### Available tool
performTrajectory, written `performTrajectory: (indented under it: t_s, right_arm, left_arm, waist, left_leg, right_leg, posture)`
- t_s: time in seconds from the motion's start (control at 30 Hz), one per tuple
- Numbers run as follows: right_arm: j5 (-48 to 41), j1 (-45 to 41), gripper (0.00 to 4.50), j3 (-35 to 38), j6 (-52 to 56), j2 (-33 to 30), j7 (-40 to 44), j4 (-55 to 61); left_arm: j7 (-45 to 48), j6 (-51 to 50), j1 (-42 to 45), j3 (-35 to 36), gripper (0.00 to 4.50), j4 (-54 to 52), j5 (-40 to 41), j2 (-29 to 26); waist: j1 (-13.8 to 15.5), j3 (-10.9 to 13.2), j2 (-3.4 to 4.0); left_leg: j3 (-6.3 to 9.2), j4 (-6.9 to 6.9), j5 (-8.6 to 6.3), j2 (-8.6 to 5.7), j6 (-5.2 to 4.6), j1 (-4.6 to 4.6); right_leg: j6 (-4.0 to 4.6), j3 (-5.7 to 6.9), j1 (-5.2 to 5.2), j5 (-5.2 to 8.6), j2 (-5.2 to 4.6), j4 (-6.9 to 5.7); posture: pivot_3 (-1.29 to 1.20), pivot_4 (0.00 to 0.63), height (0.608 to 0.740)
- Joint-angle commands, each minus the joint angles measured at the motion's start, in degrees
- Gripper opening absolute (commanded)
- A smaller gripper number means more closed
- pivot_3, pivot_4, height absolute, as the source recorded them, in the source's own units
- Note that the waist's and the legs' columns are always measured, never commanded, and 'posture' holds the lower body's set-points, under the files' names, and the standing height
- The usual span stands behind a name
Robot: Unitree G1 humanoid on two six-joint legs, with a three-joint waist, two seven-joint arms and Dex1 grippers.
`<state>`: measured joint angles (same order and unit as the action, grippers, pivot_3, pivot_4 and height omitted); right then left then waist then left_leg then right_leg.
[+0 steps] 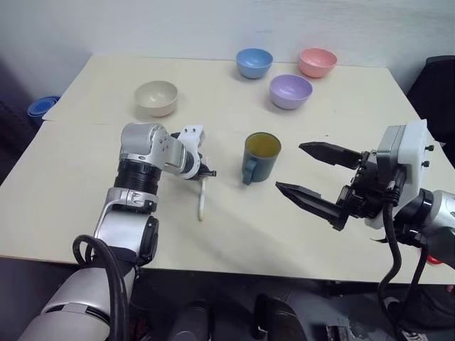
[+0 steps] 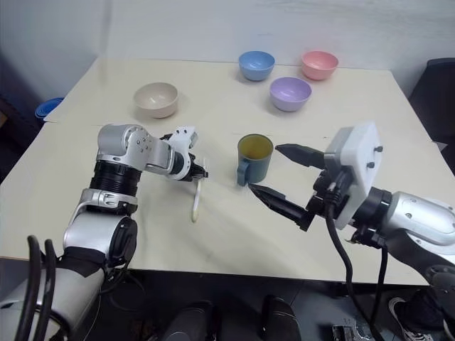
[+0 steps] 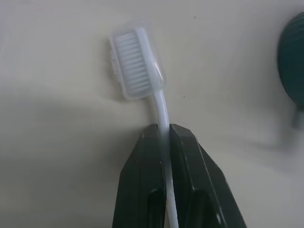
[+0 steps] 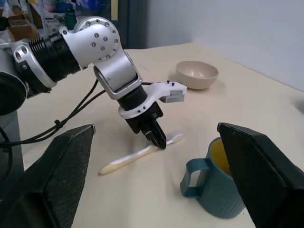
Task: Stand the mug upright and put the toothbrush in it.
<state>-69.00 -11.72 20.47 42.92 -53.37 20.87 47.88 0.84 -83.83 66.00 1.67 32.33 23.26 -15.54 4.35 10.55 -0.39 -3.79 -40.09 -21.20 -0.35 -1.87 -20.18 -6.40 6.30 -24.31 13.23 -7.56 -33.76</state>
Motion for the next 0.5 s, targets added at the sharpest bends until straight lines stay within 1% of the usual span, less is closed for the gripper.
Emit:
performTrajectory:
  t_s: [0.03, 0.1, 0.2, 0.3, 0.37, 0.43, 0.5]
  right_arm:
    - [0.84, 2.69, 4.32, 3.73, -1.17, -1.18, 1.77, 1.08]
    - [1.71, 5.58, 4.32, 5.45, -1.03, -1.59, 3.56, 0.57]
    - [1.71, 9.20, 4.41, 8.44, -0.91, -1.75, 5.11, 0.06]
    - [0.65, 12.28, 4.41, 11.27, -0.50, -1.96, 6.19, -0.30]
    - [0.91, 13.64, 4.41, 12.87, -0.44, -2.12, 6.52, -0.45]
    - [0.77, 14.05, 4.41, 14.17, -0.52, -1.87, 5.44, -1.02]
    - [2.89, 14.22, 4.41, 14.27, -0.79, -1.75, 4.71, -1.61]
  left_arm:
    - [2.10, 7.84, -4.04, -4.76, 0.01, -0.88, -5.68, -3.07]
    - [5.03, 15.45, -5.56, -6.36, 0.01, -2.95, -7.45, -6.05]
    - [7.80, 24.06, -6.98, -4.07, 0.00, -4.71, -7.83, -8.27]
    - [15.11, 37.27, -7.85, -3.04, 0.00, -7.44, -7.89, -10.46]
    - [19.60, 44.20, -7.40, -1.05, 0.00, -8.42, -6.52, -10.49]
    - [24.20, 51.52, -4.97, 2.51, 0.00, -7.88, -3.63, -9.12]
    - [27.14, 59.39, -2.39, 4.55, 0.00, -5.68, -2.74, -7.25]
  waist:
    - [-0.12, -0.02, 0.02]
    - [-0.42, -0.03, 0.02]
    - [-1.38, -0.03, 0.02]
    - [-1.63, -0.01, 0.00]
    - [-1.45, 0.03, -0.07]
    - [-1.11, 0.05, -0.09]
    - [-0.82, 0.12, -0.21]
  left_leg:
    - [-0.01, 0.00, 0.00, 0.00, 0.00, 0.00]
    - [-0.02, 0.01, 0.01, 0.04, 0.03, 0.03]
    - [-0.08, 0.08, 0.00, 0.13, 0.08, -0.03]
    - [-0.13, 0.13, -0.01, 0.18, 0.12, -0.13]
    - [-0.09, 0.12, -0.01, 0.17, 0.11, -0.30]
    - [-0.03, 0.07, -0.02, 0.13, 0.06, -0.39]
    - [0.03, 0.01, -0.03, 0.09, -0.02, -0.52]
  right_leg:
    - [0.00, -0.01, 0.00, 0.00, 0.00, 0.00]
    - [0.01, -0.02, -0.01, -0.01, 0.01, 0.01]
    - [0.06, -0.01, -0.13, -0.02, 0.05, -0.01]
    - [0.11, 0.05, -0.30, 0.00, 0.11, 0.00]
    - [0.12, 0.17, -0.39, 0.01, 0.10, 0.08]
    - [0.11, 0.24, -0.38, 0.00, 0.05, 0.19]
    - [0.04, 0.28, -0.38, -0.04, 0.01, 0.28]
  posture:
    - [0.00, 0.150, 0.740]
    - [0.00, 0.150, 0.740]
    - [0.00, 0.150, 0.740]
    - [0.00, 0.150, 0.740]
    - [0.00, 0.150, 0.740]
    - [0.00, 0.150, 0.740]
    - [0.00, 0.150, 0.740]
